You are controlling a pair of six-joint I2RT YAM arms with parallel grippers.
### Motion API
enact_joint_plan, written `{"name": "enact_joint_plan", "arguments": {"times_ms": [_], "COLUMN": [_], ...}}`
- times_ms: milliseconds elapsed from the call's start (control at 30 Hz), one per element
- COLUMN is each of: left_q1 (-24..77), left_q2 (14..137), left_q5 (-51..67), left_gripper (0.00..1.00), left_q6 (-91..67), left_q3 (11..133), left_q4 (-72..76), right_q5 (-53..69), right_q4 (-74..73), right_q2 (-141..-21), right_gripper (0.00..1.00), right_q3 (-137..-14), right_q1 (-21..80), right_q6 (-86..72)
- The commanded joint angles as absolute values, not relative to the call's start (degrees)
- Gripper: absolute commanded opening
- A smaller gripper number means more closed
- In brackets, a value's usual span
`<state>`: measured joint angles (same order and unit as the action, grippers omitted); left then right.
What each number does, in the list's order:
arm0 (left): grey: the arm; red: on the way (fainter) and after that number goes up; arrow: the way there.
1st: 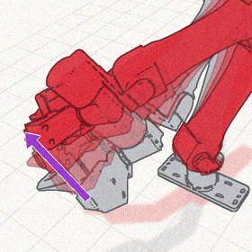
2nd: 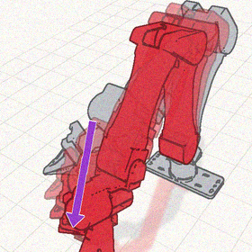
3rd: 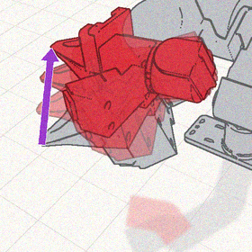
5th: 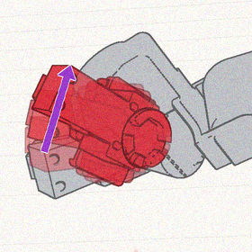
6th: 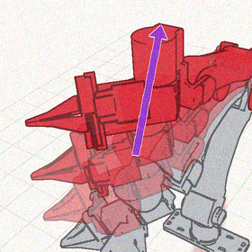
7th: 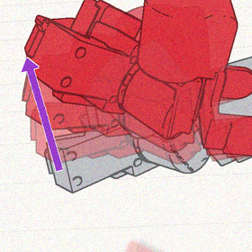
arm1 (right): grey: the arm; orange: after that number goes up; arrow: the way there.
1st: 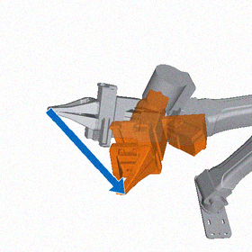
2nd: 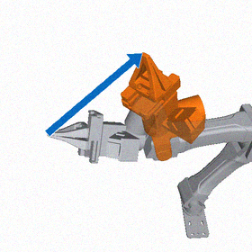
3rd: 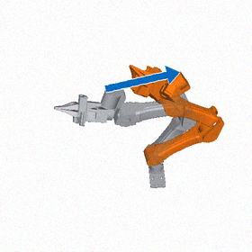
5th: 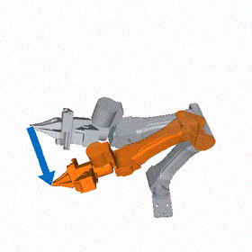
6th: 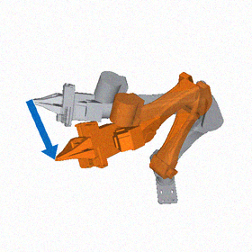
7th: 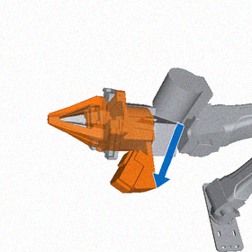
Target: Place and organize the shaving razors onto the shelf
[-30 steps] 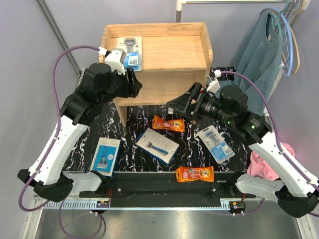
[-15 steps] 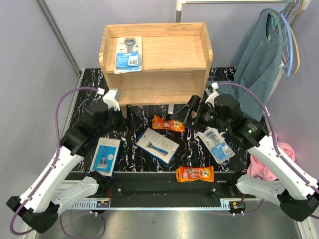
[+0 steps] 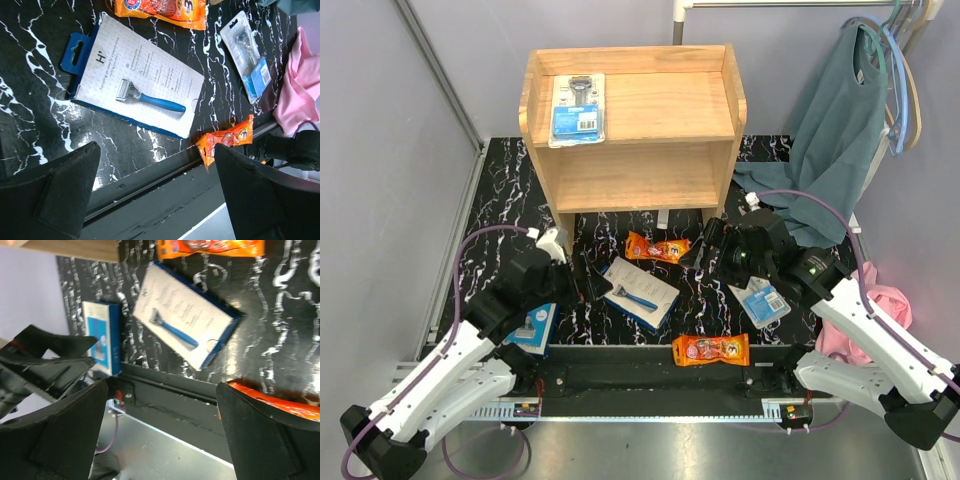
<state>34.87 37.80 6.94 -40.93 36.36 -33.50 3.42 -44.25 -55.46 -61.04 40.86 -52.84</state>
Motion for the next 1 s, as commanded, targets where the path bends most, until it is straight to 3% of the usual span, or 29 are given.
{"name": "enact_joint_plan", "arguments": {"times_ms": [0, 533, 967], "left_q1": [35.33, 38.76, 40.78], "left_q2": [37.09, 39.11, 41.13], "left_q5": [8.09, 8.26, 8.44], "left_gripper": [0.99, 0.99, 0.99], "left_q6": [-43.77, -47.99, -49.48], "left_q3": [34.72, 30.67, 28.92], "left_q4": [-28.04, -22.68, -19.60], "right_q5": [-4.29, -22.15, -4.49], "right_q4": [-48.42, -58.71, -48.70], "right_q2": [-54.93, -66.79, -69.34], "right_gripper": [1.00, 0.99, 1.00], "right_q3": [-61.96, -66.18, -57.49], "right_q1": [40.87, 39.47, 20.92], "right_q6": [-50.19, -43.69, -30.24]}}
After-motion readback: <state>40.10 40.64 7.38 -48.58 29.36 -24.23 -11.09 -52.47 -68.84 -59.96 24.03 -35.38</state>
